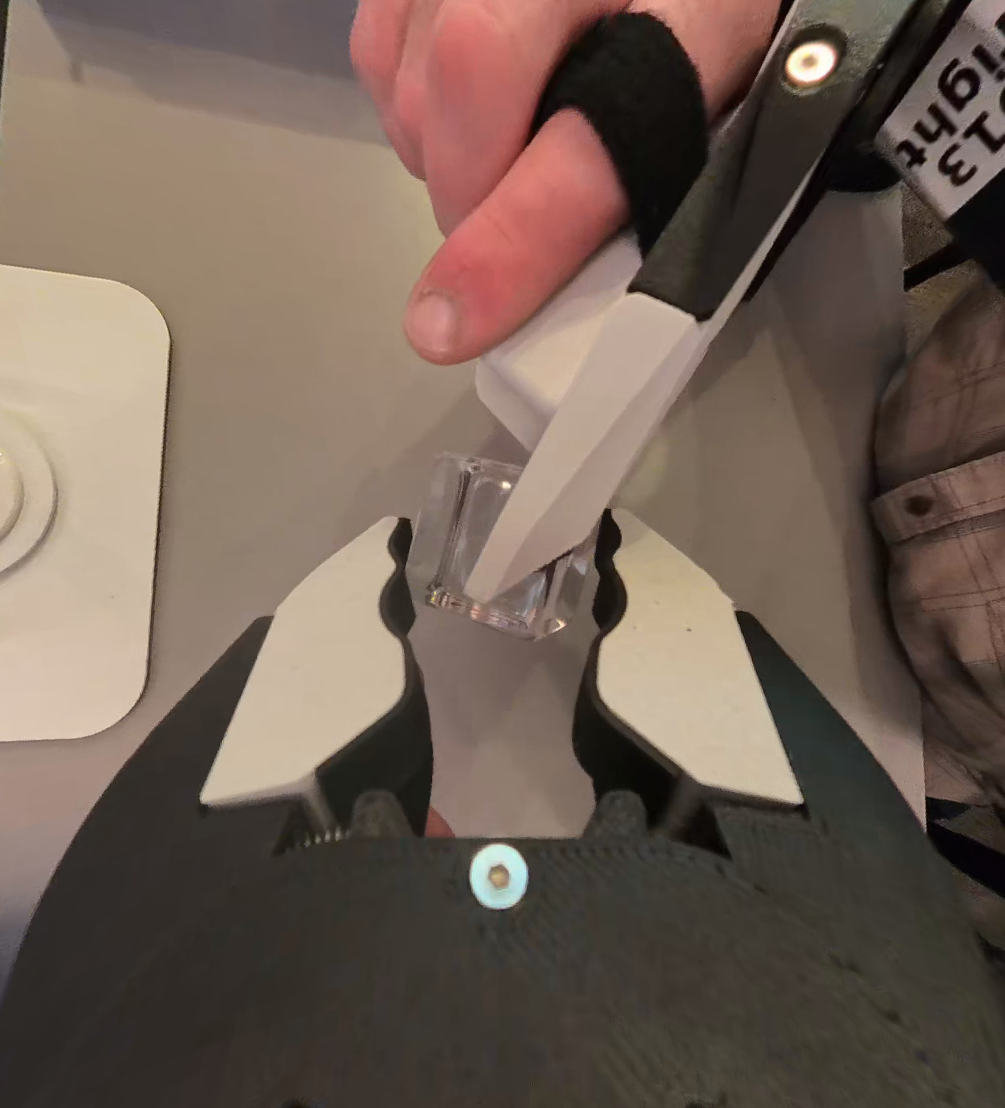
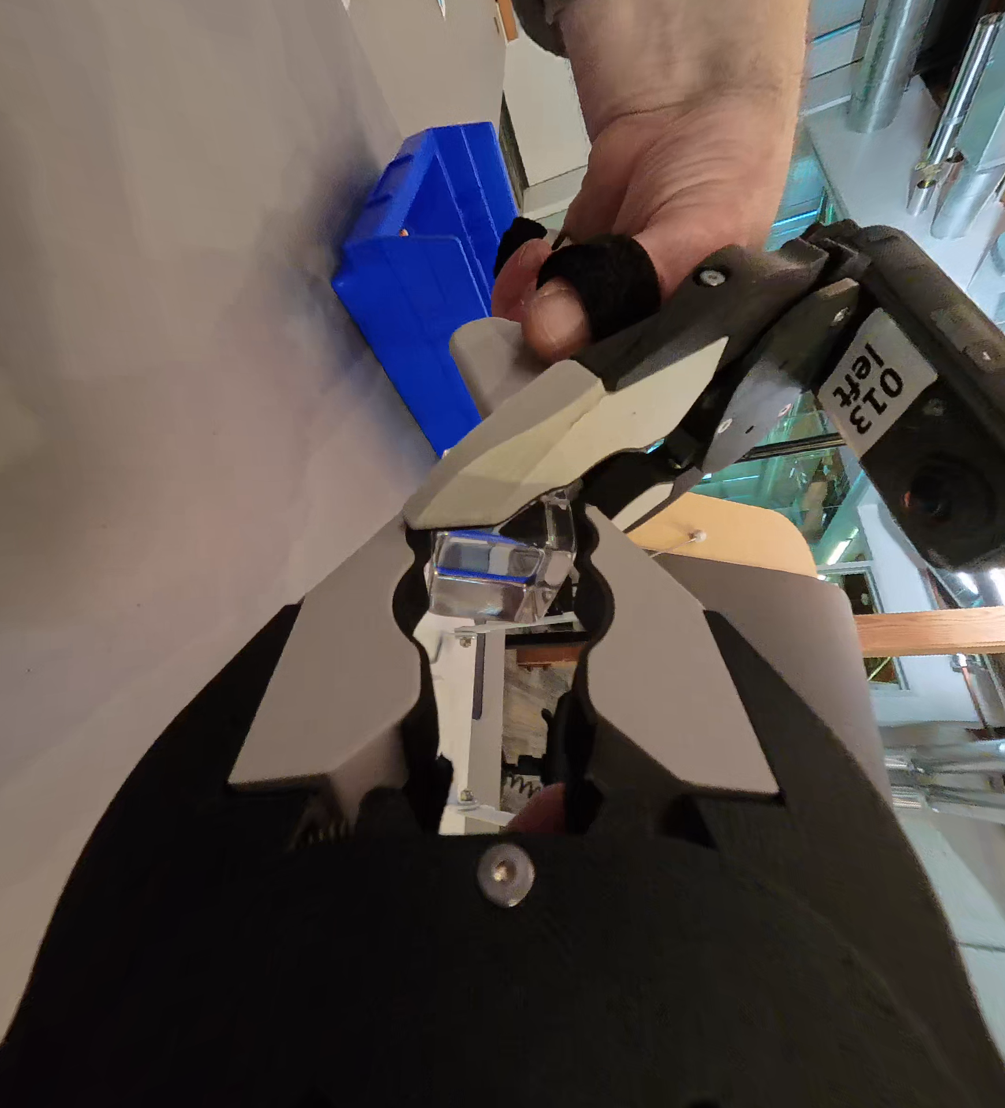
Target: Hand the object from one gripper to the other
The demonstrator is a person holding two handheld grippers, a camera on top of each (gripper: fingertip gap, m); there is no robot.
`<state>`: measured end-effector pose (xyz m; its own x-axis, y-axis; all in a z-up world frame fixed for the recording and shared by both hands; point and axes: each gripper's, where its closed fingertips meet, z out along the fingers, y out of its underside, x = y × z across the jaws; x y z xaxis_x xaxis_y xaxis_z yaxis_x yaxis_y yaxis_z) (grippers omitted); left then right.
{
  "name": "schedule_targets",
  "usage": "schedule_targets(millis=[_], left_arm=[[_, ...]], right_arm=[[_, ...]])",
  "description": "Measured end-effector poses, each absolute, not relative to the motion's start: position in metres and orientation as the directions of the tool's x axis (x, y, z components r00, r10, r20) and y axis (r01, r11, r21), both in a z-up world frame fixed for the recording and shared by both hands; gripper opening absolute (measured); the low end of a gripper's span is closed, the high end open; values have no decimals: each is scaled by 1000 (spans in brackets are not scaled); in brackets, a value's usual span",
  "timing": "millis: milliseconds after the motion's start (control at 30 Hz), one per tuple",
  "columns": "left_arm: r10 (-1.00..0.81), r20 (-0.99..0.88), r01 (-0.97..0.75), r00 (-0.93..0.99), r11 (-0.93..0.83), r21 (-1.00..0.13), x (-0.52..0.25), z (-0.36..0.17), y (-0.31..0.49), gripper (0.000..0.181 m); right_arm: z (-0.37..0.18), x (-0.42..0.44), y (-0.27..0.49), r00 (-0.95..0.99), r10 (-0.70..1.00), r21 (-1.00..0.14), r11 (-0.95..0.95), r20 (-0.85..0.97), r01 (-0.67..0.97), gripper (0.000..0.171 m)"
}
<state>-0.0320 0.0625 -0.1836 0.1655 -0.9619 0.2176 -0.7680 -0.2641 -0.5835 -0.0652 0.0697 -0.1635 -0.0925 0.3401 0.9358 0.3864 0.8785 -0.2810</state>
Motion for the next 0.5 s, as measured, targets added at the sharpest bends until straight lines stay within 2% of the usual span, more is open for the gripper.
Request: schedule_targets(millis=[133,200,267,400,500], left_arm=[[-969,177,-725,173,-247,-643,-29,-173,70,61],[-981,79,-711,180,-185,-678,-31,-162,78,63],[-976,-107,-720,192,-66,-691,-36,-150,89,65],[-836,-513,-771,194,193,-606,-46,-126,103,71],[-618,-777,-831,116,368,-417,-43,-118,103,74]], right_arm=[[-156,-62,77,-36,431,-385,837,902,388,43],[-150,-59,82,-1,524,-485,790,852,375,43],[-147,-55,90,36,613,-581,727,789,366,43],[-144,-50,104,96,849,-826,470,519,311,43],[-139,-48,107,97,967,-953,211,236,218,44]])
